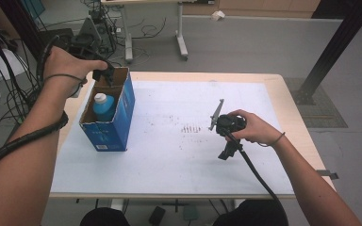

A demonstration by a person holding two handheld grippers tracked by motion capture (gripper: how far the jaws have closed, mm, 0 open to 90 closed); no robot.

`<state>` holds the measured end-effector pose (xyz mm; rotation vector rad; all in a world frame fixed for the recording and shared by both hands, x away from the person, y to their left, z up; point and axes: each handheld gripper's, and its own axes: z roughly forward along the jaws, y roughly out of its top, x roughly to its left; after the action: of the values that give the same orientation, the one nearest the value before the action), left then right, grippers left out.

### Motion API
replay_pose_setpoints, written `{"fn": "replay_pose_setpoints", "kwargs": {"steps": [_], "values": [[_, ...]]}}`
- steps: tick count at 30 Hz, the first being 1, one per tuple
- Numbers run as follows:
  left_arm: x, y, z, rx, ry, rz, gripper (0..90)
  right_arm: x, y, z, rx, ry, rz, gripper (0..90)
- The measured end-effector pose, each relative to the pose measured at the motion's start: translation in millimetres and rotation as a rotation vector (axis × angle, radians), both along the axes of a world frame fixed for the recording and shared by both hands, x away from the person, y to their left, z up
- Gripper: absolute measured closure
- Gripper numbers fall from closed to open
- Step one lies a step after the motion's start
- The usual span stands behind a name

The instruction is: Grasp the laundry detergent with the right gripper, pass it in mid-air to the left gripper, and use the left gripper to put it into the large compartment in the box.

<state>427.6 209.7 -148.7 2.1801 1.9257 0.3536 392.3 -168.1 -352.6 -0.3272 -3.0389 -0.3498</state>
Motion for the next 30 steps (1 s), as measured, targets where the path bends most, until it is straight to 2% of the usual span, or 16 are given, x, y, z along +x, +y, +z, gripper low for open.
{"fn": "replay_pose_setpoints", "kwargs": {"steps": [5,13,20,30], "values": [[-1.3,-9.3,12.6,0.011,-0.012,-0.009,14.0,0.3,1.1,0.8,-0.006,-0.001,-0.002,4.9],[-1.9,-22.1,22.4,-0.018,-0.026,-0.038,10.0,0.3,0.5,3.3,-0.002,-0.003,-0.007,4.9],[0.9,-42.4,22.0,-0.023,-0.03,-0.071,9.3,1.0,-1.1,5.4,0.003,-0.003,-0.01,5.0],[5.7,-69.2,11.5,-0.045,-0.021,-0.109,9.5,2.1,-5.0,8.7,0.013,-0.004,-0.023,5.0]]}}
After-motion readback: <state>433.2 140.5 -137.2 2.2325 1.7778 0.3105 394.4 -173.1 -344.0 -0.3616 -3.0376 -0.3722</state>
